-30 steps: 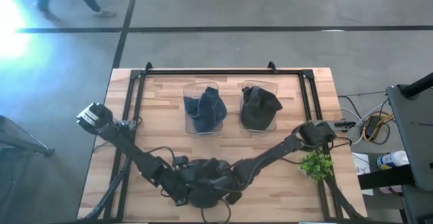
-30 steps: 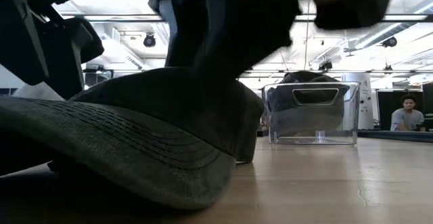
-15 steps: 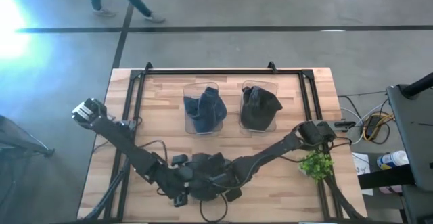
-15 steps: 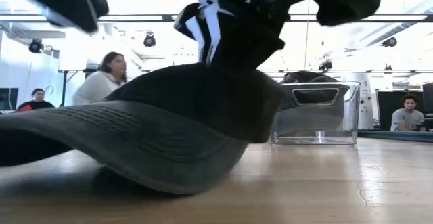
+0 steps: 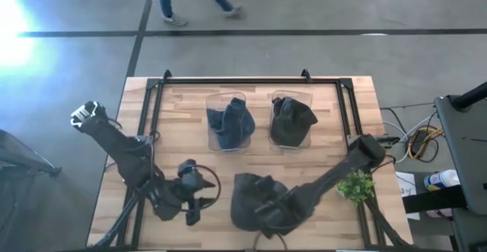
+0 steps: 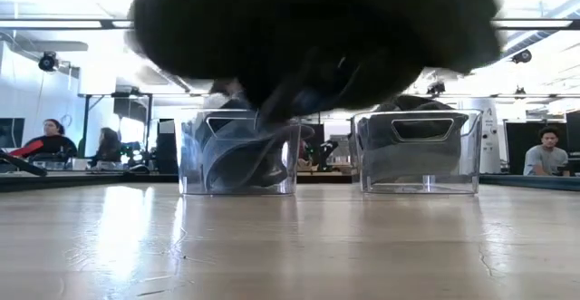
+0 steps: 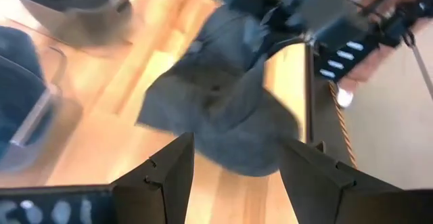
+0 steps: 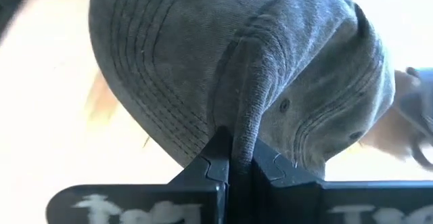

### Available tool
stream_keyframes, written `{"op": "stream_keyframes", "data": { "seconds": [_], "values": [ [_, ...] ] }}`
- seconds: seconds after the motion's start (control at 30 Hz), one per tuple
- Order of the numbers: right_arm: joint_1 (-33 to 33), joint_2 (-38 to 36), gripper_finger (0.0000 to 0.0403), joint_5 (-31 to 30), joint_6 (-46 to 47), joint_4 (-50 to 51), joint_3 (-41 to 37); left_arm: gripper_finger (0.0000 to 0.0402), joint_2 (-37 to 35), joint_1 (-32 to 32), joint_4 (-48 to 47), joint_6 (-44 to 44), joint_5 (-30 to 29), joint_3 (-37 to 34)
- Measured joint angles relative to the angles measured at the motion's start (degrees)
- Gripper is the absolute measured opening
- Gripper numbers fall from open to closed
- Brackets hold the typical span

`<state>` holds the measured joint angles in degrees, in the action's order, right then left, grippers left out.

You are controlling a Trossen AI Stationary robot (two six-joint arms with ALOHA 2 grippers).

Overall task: Pick & Place hat
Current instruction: Put the gray cap into the right transparent bin

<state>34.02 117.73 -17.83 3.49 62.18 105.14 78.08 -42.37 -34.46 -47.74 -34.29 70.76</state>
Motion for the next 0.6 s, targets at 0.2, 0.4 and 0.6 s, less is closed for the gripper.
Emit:
{"op": "stream_keyframes", "data": {
  "seconds": [0.2,0.4,0.6],
  "values": [
    [4.3,-5.6,0.0011,-8.0,8.3,8.7,-0.3,0.0202,-1.6,-0.1,0.2,-0.6,-4.2,0.0],
    [7.3,-10.9,0.0011,-15.6,17.2,22.4,-0.4,0.0202,-1.4,-0.1,0.2,-3.1,-6.3,0.0],
    [6.8,-15.7,0.0011,-19.9,15.5,26.9,-4.1,0.0202,-0.3,0.0,0.2,-6.0,-12.0,0.0]
  ]
}}
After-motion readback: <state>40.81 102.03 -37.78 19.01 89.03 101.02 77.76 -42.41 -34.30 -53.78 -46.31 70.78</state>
